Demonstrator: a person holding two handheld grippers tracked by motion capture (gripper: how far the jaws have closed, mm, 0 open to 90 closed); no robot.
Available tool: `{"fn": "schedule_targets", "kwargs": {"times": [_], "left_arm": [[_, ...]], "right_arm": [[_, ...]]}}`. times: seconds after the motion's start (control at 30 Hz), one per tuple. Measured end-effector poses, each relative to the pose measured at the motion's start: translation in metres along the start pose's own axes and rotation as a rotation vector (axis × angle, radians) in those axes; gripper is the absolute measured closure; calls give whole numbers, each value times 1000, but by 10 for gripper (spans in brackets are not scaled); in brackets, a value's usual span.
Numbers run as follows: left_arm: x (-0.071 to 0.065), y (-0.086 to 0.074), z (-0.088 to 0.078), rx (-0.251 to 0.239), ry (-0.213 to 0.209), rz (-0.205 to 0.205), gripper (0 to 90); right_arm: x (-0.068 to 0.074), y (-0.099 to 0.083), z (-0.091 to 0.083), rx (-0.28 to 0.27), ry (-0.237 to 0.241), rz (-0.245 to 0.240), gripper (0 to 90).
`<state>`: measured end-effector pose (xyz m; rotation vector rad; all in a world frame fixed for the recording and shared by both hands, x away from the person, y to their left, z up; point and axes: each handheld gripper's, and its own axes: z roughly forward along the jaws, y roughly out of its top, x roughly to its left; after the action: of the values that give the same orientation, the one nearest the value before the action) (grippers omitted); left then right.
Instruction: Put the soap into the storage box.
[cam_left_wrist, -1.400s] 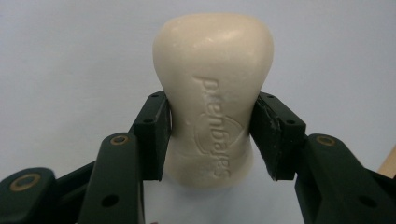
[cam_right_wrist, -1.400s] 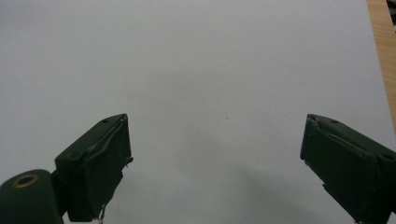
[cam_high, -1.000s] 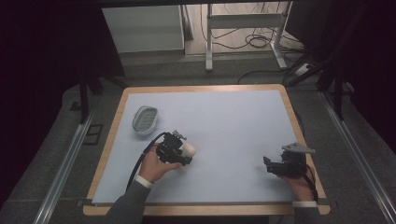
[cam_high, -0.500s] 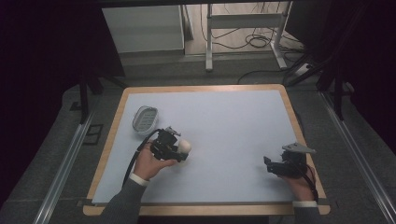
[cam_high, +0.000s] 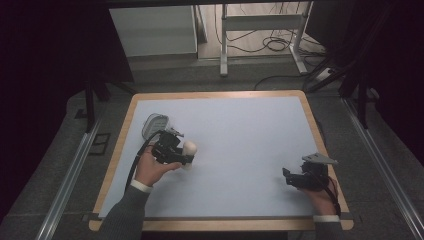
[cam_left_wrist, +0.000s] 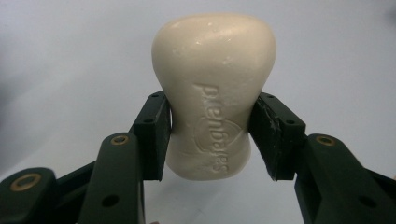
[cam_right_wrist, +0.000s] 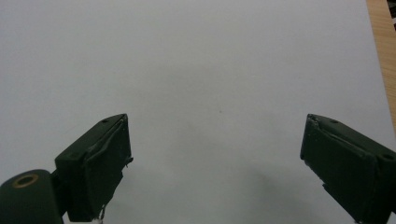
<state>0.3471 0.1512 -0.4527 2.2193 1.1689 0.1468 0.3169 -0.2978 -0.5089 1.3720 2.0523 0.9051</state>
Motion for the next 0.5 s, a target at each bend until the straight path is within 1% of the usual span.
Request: {"fn": "schedule_targets", "kwargs": {"times": [0.03, 0.2, 0.3, 0.33, 0.4, 0.5], "left_arm": [[0, 0, 0, 0, 0, 0, 499], [9, 1, -2, -6, 7, -18, 499], [12, 1, -2, -3, 7, -21, 499], [15, 2, -2, -5, 13, -24, 499], [17, 3, -4, -15, 29, -19, 499], [24, 6, -9, -17, 30, -21, 499]], "right_arm": [[0, 0, 0, 0, 0, -1, 83], [-1, -1, 1, 1, -3, 0, 83], [-1, -1, 1, 1, -5, 0, 83], [-1, -1, 1, 1, -6, 2, 82], [-2, -1, 1, 2, -6, 3, 83], [-1, -1, 1, 2, -6, 3, 83]]}}
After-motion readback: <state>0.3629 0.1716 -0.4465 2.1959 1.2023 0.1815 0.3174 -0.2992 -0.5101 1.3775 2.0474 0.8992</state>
